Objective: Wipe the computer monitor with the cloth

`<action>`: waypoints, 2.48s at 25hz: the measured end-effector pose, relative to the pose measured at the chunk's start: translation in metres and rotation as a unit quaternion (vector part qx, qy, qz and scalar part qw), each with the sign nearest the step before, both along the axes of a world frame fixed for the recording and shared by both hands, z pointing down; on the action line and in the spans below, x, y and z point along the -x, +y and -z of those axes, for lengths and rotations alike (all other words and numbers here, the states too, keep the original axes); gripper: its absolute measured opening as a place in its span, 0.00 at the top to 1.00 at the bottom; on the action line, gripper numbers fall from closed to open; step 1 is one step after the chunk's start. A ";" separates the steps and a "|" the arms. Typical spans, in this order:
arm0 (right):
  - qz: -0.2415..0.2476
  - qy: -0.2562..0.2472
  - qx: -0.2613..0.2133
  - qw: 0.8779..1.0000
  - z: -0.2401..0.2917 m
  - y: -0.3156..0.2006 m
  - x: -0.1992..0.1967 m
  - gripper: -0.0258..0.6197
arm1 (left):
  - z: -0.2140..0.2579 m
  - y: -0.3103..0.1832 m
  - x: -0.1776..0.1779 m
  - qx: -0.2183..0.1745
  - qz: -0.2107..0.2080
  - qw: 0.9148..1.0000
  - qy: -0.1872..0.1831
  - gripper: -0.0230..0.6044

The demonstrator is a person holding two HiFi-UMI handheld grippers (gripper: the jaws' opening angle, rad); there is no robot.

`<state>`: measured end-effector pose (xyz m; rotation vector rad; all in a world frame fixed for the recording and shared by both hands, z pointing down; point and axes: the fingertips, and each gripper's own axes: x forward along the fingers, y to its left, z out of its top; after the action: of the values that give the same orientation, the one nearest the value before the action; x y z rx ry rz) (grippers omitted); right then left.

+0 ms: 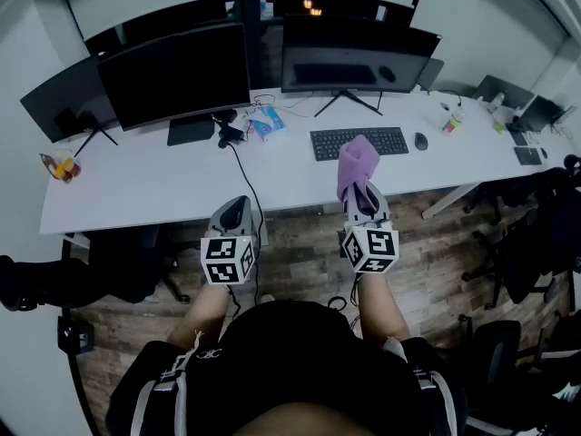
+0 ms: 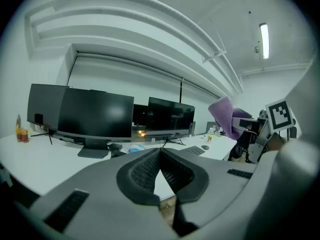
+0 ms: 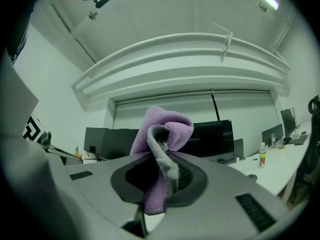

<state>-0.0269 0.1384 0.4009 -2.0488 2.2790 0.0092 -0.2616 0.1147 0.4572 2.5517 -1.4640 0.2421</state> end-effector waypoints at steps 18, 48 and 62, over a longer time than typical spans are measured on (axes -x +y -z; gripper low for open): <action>0.014 -0.001 -0.006 1.000 -0.004 -0.003 -0.031 0.87 | 0.012 0.000 -0.033 -0.019 0.007 1.000 -0.009 0.94; 0.056 0.016 0.008 0.998 -0.029 -0.165 -0.072 0.87 | -0.030 -0.154 -0.092 0.009 0.022 1.000 0.002 0.94; 0.072 0.040 0.030 0.996 -0.020 -0.354 -0.102 0.87 | -0.015 -0.361 -0.128 0.011 0.015 1.000 0.013 0.94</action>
<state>0.0747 -0.2158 0.4211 -1.9408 2.5000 0.0147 -0.1337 -0.2461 0.4721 2.5042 -1.4799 0.2193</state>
